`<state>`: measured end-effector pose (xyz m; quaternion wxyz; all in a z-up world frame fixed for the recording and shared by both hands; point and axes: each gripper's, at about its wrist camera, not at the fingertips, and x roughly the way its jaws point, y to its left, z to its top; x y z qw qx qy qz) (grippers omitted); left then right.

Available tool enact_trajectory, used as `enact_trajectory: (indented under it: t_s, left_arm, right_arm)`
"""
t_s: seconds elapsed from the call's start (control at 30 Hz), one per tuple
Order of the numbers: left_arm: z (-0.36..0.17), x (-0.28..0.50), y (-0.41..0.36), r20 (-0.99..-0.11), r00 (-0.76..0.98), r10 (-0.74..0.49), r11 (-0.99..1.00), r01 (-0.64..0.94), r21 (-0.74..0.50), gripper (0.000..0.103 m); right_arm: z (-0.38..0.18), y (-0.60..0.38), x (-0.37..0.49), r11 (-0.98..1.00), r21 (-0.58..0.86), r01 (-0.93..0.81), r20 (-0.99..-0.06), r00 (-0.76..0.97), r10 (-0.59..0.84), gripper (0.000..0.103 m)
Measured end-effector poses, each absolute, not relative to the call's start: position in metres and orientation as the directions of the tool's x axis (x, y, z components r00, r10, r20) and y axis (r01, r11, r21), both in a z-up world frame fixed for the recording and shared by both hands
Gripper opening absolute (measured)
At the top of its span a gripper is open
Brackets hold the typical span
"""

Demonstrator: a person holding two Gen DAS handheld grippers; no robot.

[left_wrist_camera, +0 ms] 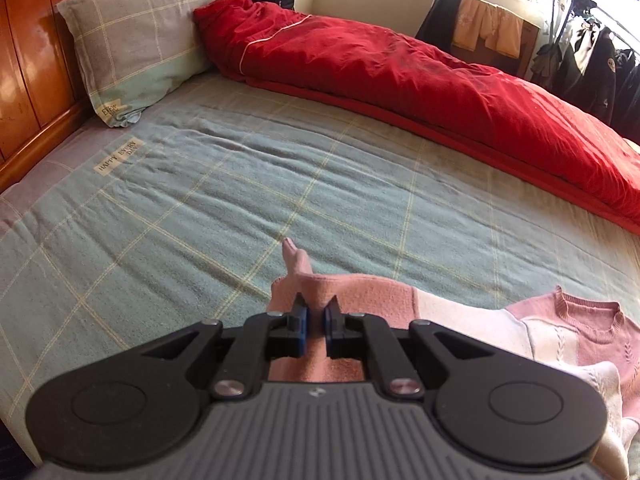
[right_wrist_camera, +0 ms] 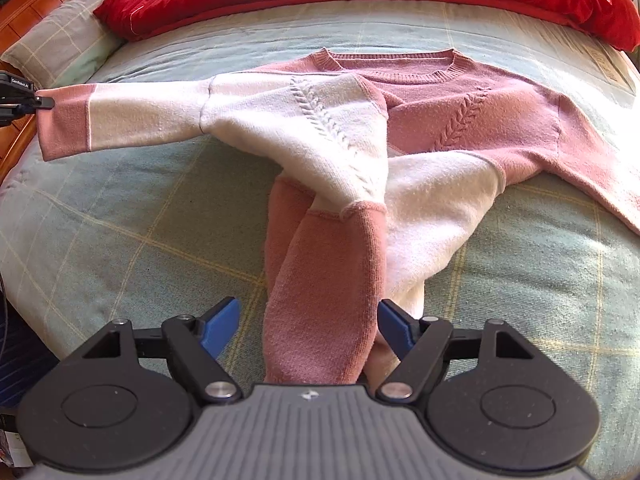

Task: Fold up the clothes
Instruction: 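Pull the pink sleeve straight and open the left gripper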

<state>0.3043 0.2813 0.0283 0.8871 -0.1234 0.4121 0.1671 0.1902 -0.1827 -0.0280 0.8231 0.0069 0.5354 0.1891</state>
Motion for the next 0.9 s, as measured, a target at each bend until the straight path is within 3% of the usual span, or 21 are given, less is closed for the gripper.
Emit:
enact_trajectory:
  t_s: [0.4, 0.57, 0.63, 0.73, 0.9]
  left_arm:
    - [-0.023, 0.361, 0.285, -0.865, 0.454, 0.216, 0.937, -0.344, 0.053, 0.006]
    - [-0.038, 0.362, 0.282, -0.882, 0.463, 0.089, 0.965, -0.259, -0.038, 0.015]
    - [-0.040, 0.359, 0.276, -0.878, 0.473, 0.074, 0.976, -0.217, -0.035, 0.027]
    - [-0.039, 0.357, 0.280, -0.871, 0.488, 0.066, 0.977, -0.209, -0.043, 0.036]
    - [-0.043, 0.355, 0.305, -0.858, 0.504, 0.099, 0.957, -0.284, -0.057, 0.038]
  right_arm:
    - [-0.032, -0.188, 0.193, 0.944, 0.189, -0.272, -0.894, 0.350, 0.280, 0.080]
    - [-0.040, -0.190, 0.200, 0.951, 0.179, -0.253, -0.907, 0.333, 0.259, 0.080]
    - [-0.043, -0.188, 0.203, 0.952, 0.177, -0.249, -0.910, 0.328, 0.255, 0.080]
    - [-0.046, -0.185, 0.206, 0.953, 0.176, -0.247, -0.914, 0.319, 0.252, 0.080]
    - [-0.048, -0.179, 0.209, 0.954, 0.168, -0.250, -0.918, 0.312, 0.244, 0.080]
